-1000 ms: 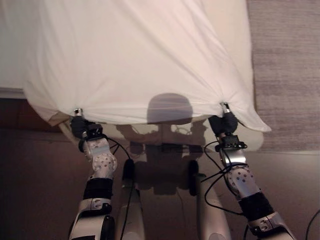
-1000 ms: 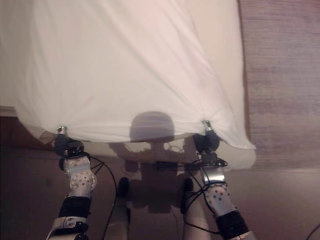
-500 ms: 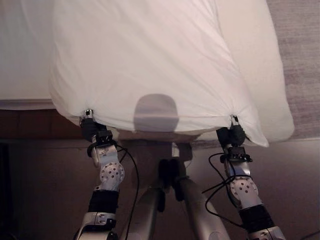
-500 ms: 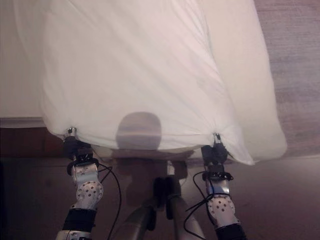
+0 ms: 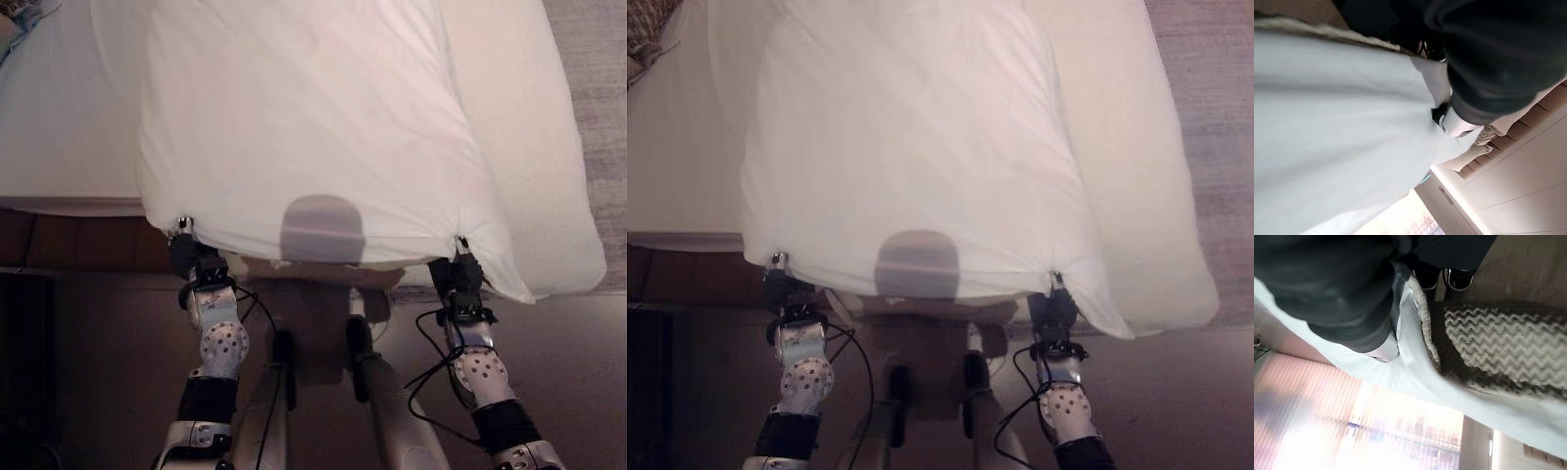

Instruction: Make the bed

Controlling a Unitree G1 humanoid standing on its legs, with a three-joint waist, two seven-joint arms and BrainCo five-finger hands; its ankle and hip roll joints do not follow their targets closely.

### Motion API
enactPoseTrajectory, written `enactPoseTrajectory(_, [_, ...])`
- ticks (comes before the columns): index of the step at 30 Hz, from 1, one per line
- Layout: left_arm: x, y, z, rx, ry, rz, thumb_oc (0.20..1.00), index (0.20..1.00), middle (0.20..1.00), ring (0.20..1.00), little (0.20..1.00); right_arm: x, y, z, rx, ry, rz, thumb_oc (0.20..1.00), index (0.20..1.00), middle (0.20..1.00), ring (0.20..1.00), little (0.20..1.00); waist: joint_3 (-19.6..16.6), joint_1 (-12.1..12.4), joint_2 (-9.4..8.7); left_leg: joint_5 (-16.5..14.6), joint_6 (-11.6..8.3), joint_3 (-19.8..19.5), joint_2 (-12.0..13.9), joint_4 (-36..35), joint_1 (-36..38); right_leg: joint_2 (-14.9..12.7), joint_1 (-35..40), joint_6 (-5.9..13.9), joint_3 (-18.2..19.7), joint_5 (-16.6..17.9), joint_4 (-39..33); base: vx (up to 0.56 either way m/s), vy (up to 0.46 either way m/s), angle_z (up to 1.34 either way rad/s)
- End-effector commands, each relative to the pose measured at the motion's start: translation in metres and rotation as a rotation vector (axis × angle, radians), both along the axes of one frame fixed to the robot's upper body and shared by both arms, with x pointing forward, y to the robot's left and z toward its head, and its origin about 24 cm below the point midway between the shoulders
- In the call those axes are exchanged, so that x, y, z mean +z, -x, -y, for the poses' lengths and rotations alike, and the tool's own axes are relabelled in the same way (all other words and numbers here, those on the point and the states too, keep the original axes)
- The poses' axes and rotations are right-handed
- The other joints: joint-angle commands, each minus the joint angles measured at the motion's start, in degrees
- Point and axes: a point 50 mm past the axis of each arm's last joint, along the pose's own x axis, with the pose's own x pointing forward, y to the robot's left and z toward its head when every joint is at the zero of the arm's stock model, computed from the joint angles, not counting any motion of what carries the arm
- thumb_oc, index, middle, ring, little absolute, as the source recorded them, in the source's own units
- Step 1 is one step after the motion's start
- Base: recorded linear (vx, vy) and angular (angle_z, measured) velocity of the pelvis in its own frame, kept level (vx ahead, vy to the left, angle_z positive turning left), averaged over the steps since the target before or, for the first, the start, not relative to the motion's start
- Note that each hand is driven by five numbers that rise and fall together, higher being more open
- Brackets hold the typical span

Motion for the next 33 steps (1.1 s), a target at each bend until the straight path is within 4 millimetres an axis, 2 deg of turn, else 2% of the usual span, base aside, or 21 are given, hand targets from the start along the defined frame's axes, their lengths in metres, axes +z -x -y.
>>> enactPoseTrajectory(1, [0.017, 0.027, -0.031, 0.177, -0.095, 0.11, 0.2, 0.2, 0.2, 0.2, 0.2, 0.009, 0.008, 0.013, -0.05, 0.007, 0.073, 0.2, 0.2, 0.2, 0.2, 0.2, -5.7, 0.4, 1.17, 13.7, 0.07, 4.6, 1.1, -11.2, 2.2, 0.6, 1.2, 6.14, 0.8, -1.8, -2.0, 0.0, 0.324, -0.12])
enactPoseTrajectory(2, [0.019, 0.024, -0.028, 0.158, -0.111, 0.121, 0.2, 0.2, 0.2, 0.2, 0.2, 0.01, 0.008, 0.012, -0.042, 0.007, 0.081, 0.2, 0.2, 0.2, 0.2, 0.2, -5.6, 0.3, 1.77, 11.8, -0.14, 7.5, 0.9, -10.9, 3.0, -0.7, 1.2, 7.35, 0.6, -1.9, -1.8, -0.06, 0.527, -0.29])
enactPoseTrajectory(3, [0.027, 0.022, -0.026, 0.143, -0.155, 0.152, 0.2, 0.2, 0.2, 0.2, 0.2, 0.013, 0.006, 0.005, -0.03, -0.014, 0.098, 0.2, 0.2, 0.2, 0.2, 0.2, -5.1, 0.5, 1.03, 10.0, -0.27, 7.0, -0.2, -7.1, 0.8, -2.9, 0.5, 9.11, 1.8, 0.9, -4.0, -0.06, 0.536, -0.28])
enactPoseTrajectory(4, [0.028, 0.022, -0.026, 0.142, -0.157, 0.152, 0.2, 0.2, 0.2, 0.2, 0.2, 0.013, 0.006, 0.004, -0.03, -0.016, 0.098, 0.2, 0.2, 0.2, 0.2, 0.2, -5.2, 0.6, 0.93, 9.6, -0.14, 7.0, -0.3, -6.2, 0.3, -3.0, 0.4, 9.24, 1.9, 1.1, -4.3, -0.07, 0.579, -0.23])
enactPoseTrajectory(5, [0.032, 0.021, -0.025, 0.141, -0.198, 0.156, 0.2, 0.2, 0.2, 0.2, 0.2, 0.013, 0.008, 0.005, -0.039, -0.035, 0.113, 0.2, 0.2, 0.2, 0.2, 0.2, -5.0, 0.5, 0.36, 8.1, 0.22, 7.5, -2.5, -2.7, -1.9, -5.7, 2.3, 10.73, 2.4, 3.3, -8.4, 0.07, 0.654, 0.08])
enactPoseTrajectory(6, [0.039, 0.017, -0.016, 0.096, -0.254, 0.177, 0.2, 0.2, 0.2, 0.2, 0.2, 0.011, 0.013, 0.006, -0.05, -0.045, 0.114, 0.2, 0.2, 0.2, 0.2, 0.2, -5.2, -0.4, 0.04, 2.6, 1.14, 10.1, -6.6, 6.2, -4.8, -11.7, 5.6, 13.1, 2.9, 7.6, -13.7, 0.1, 0.795, 0.31])
enactPoseTrajectory(8, [0.042, 0.016, -0.013, 0.083, -0.28, 0.182, 0.2, 0.2, 0.2, 0.2, 0.2, 0.01, 0.014, 0.007, -0.05, -0.044, 0.112, 0.2, 0.2, 0.2, 0.2, 0.2, -5.6, -0.7, 0.05, 1.5, 1.92, 10.3, -7.8, 7.4, -5.5, -13.5, 5.9, 13.16, 2.9, 10.5, -15.8, 0.1, 0.502, 0.69])
enactPoseTrajectory(10, [0.04, 0.019, -0.012, 0.08, -0.355, 0.17, 0.2, 0.2, 0.2, 0.2, 0.2, 0.008, 0.014, 0.003, -0.042, -0.048, 0.109, 0.2, 0.2, 0.2, 0.2, 0.2, -6.1, -0.6, 0.48, -1.7, 4.55, 12.7, -10.7, 9.2, -5.3, -20.6, 7.1, 13.52, 1.1, 22.2, -23.4, 0.15, 0.642, 0.7])
enactPoseTrajectory(11, [0.038, 0.021, -0.011, 0.072, -0.379, 0.167, 0.2, 0.2, 0.2, 0.2, 0.2, 0.008, 0.013, 0.001, -0.032, -0.043, 0.111, 0.2, 0.2, 0.2, 0.2, 0.2, -6.2, -0.1, 0.83, -2.8, 5.1, 14.0, -10.8, 9.9, -4.7, -21.3, 7.8, 12.9, -2.3, 21.8, -25.1, 0.15, 0.687, 0.12])
enactPoseTrajectory(12, [0.04, 0.022, -0.01, 0.07, -0.41, 0.171, 0.2, 0.2, 0.2, 0.2, 0.2, 0.007, 0.014, -0.001, -0.023, -0.037, 0.108, 0.2, 0.2, 0.2, 0.2, 0.2, -6.5, -0.5, 1.0, -2.7, 5.63, 14.2, -11.4, 10.0, -4.6, -20.0, 8.4, 11.78, -2.7, 18.3, -23.9, 0.13, 0.631, -0.32])
enactPoseTrajectory(15, [0.038, 0.023, -0.01, 0.076, -0.456, 0.159, 0.2, 0.2, 0.2, 0.2, 0.2, 0.001, 0.016, 0.0, -0.04, -0.049, 0.091, 0.2, 0.2, 0.2, 0.2, 0.2, -7.5, -1.1, 0.45, -2.7, 6.02, 15.9, -13.3, 7.8, -2.8, -15.6, 7.1, 11.39, -6.0, 14.0, -23.4, 0.1, 0.46, -0.31])
enactPoseTrajectory(17, [0.039, 0.024, -0.008, 0.077, -0.49, 0.154, 0.2, 0.2, 0.2, 0.2, 0.2, -0.003, 0.017, 0.001, -0.04, -0.042, 0.073, 0.2, 0.2, 0.2, 0.2, 0.2, -6.8, -1.6, -0.44, -2.8, 6.49, 17.3, -15.1, 6.4, -0.2, -10.0, 6.7, 10.67, -7.1, 9.9, -20.8, 0.06, 0.395, -0.19])
enactPoseTrajectory(19, [0.036, 0.024, -0.008, 0.08, -0.493, 0.137, 0.2, 0.2, 0.2, 0.2, 0.2, -0.004, 0.018, 0.001, -0.044, -0.044, 0.068, 0.2, 0.2, 0.2, 0.2, 0.2, -6.6, -1.6, -0.64, -2.9, 6.7, 17.9, -15.4, 5.6, 1.0, -8.3, 6.5, 10.45, -6.2, 9.0, -19.9, 0.03, 0.192, -0.16])
enactPoseTrajectory(21, [0.033, 0.024, -0.008, 0.081, -0.479, 0.123, 0.2, 0.2, 0.2, 0.2, 0.2, -0.007, 0.018, 0.001, -0.049, -0.052, 0.059, 0.2, 0.2, 0.2, 0.2, 0.2, -6.5, -1.5, -0.83, -2.5, 6.79, 18.7, -16.4, 3.9, 2.5, -4.4, 5.5, 10.14, -5.2, 8.3, -17.9, 0.01, 0.132, -0.22])
enactPoseTrajectory(22, [0.03, 0.024, -0.005, 0.072, -0.479, 0.107, 0.2, 0.2, 0.2, 0.2, 0.2, -0.008, 0.018, 0.0, -0.051, -0.048, 0.052, 0.2, 0.2, 0.2, 0.2, 0.2, -6.3, -1.7, -0.79, -1.7, 6.98, 18.9, -17.2, 2.4, 3.6, -0.7, 3.5, 9.94, -4.2, 8.2, -15.4, 0.0, 0.098, -0.24])
enactPoseTrajectory(24, [0.029, 0.023, -0.004, 0.066, -0.491, 0.098, 0.2, 0.2, 0.2, 0.2, 0.2, -0.008, 0.018, 0.001, -0.054, -0.05, 0.05, 0.2, 0.2, 0.2, 0.2, 0.2, -6.3, -1.6, -0.69, -1.2, 7.06, 18.7, -17.8, 0.9, 4.4, 1.2, 2.8, 9.73, -4.0, 7.8, -14.0, 0.01, 0.023, -0.18])
enactPoseTrajectory(25, [0.024, 0.023, -0.003, 0.055, -0.47, 0.081, 0.2, 0.2, 0.2, 0.2, 0.2, -0.01, 0.019, 0.001, -0.053, -0.042, 0.046, 0.2, 0.2, 0.2, 0.2, 0.2, -6.5, -2.0, -0.03, -0.4, 7.44, 18.1, -18.6, -1.4, 5.5, 4.1, 1.3, 9.25, -3.1, 7.5, -11.7, 0.01, -0.019, -0.08])
enactPoseTrajectory(28, [0.019, 0.021, -0.001, 0.047, -0.471, 0.056, 0.2, 0.2, 0.2, 0.2, 0.2, -0.009, 0.022, 0.003, -0.057, -0.032, 0.046, 0.2, 0.2, 0.2, 0.2, 0.2, -6.8, -2.5, 0.63, 0.0, 7.79, 17.5, -19.4, -2.1, 6.0, 4.8, 1.0, 8.64, -2.3, 7.1, -11.1, 0.02, -0.053, 0.2])
enactPoseTrajectory(30, [0.014, 0.022, -0.001, 0.048, -0.451, 0.04, 0.2, 0.2, 0.2, 0.2, 0.2, -0.01, 0.024, 0.009, -0.06, 0.002, 0.032, 0.2, 0.2, 0.2, 0.2, 0.2, -7.5, -2.2, 2.1, -0.4, 7.44, 17.6, -19.4, -0.5, 5.0, 3.5, 3.5, 7.71, -1.8, 6.5, -13.2, 0.0, -0.125, 0.08])
enactPoseTrajectory(32, [0.011, 0.022, 0.0, 0.047, -0.43, 0.032, 0.2, 0.2, 0.2, 0.2, 0.2, -0.01, 0.025, 0.01, -0.063, 0.019, 0.029, 0.2, 0.2, 0.2, 0.2, 0.2, -7.6, -2.1, 2.3, -0.8, 6.98, 18.1, -19.2, 1.7, 4.3, 3.5, 4.0, 7.12, -1.8, 6.4, -13.3, 0.0, -0.133, 0.09])
enactPoseTrajectory(33, [0.007, 0.022, 0.002, 0.032, -0.428, 0.02, 0.2, 0.2, 0.2, 0.2, 0.2, -0.01, 0.025, 0.012, -0.055, 0.042, 0.025, 0.2, 0.2, 0.2, 0.2, 0.2, -7.1, -1.9, 2.36, -0.5, 4.97, 18.6, -19.2, 8.5, 2.5, 2.5, 6.6, 6.44, -2.7, 5.8, -14.2, -0.02, -0.188, 0.04])
